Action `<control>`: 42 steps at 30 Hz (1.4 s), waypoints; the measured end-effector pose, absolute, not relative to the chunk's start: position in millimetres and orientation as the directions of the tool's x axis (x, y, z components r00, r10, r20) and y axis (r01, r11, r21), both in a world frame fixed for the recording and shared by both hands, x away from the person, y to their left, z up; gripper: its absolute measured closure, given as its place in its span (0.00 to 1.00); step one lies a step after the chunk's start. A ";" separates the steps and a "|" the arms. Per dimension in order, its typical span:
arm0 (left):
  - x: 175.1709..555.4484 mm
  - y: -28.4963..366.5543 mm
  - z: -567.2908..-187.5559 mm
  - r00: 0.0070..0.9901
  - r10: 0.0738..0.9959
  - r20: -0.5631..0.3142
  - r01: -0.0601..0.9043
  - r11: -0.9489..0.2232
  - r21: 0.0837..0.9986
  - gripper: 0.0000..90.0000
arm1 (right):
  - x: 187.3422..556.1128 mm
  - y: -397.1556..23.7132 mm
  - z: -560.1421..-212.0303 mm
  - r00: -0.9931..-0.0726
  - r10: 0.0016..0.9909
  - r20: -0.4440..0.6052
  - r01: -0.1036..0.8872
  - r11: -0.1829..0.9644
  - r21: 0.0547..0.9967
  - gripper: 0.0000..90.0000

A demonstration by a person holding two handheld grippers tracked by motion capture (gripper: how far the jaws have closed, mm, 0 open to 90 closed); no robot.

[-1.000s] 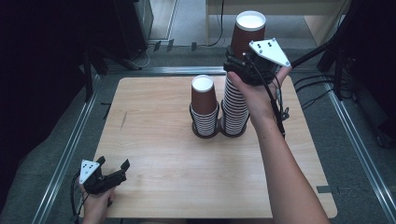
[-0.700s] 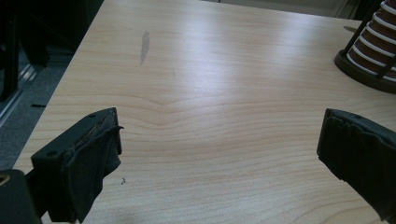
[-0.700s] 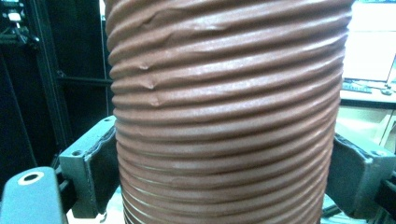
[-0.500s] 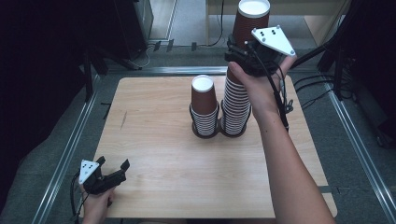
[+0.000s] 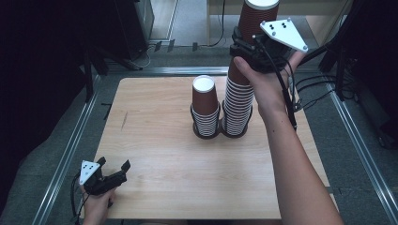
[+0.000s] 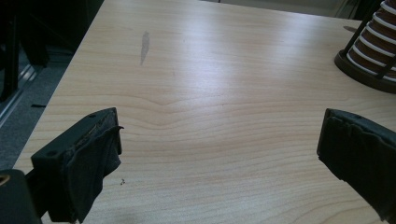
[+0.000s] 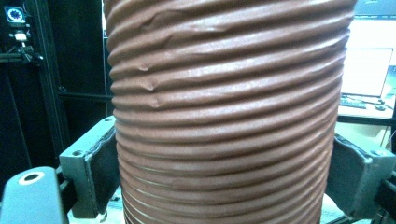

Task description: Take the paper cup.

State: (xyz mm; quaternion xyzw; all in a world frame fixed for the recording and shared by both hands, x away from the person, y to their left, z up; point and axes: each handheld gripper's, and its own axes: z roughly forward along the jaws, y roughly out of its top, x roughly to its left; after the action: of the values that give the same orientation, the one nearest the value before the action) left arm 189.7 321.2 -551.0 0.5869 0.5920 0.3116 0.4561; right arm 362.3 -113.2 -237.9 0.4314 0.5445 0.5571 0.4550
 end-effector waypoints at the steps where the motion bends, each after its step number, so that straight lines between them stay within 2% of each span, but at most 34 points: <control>1: 189.7 321.2 -551.0 0.105 0.979 -0.173 0.410 0.116 0.904 0.00 | 360.3 -114.5 -236.6 -0.213 0.977 -0.021 -0.040 0.013 0.999 0.13; 18: 189.5 321.0 -550.9 0.104 0.980 -0.171 0.411 0.114 0.904 0.00 | 324.1 -129.9 -228.4 -0.232 0.971 -0.051 -0.078 0.033 0.996 0.13; 31: 189.9 320.0 -551.0 0.104 0.981 -0.164 0.413 0.108 0.904 0.00 | 292.3 -154.9 -244.8 -0.237 0.969 -0.071 -0.074 0.055 0.996 0.13; 42: 190.1 319.0 -551.0 0.096 0.983 -0.154 0.414 0.101 0.905 0.00 | 274.0 -168.2 -272.7 -0.220 0.971 -0.097 -0.034 0.092 0.995 0.13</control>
State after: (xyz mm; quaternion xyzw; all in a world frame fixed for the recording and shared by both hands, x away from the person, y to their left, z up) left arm 190.1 319.0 -551.0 0.5901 0.5920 0.3183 0.4472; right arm 274.0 -168.2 -272.7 0.4110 0.5699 0.5340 0.4702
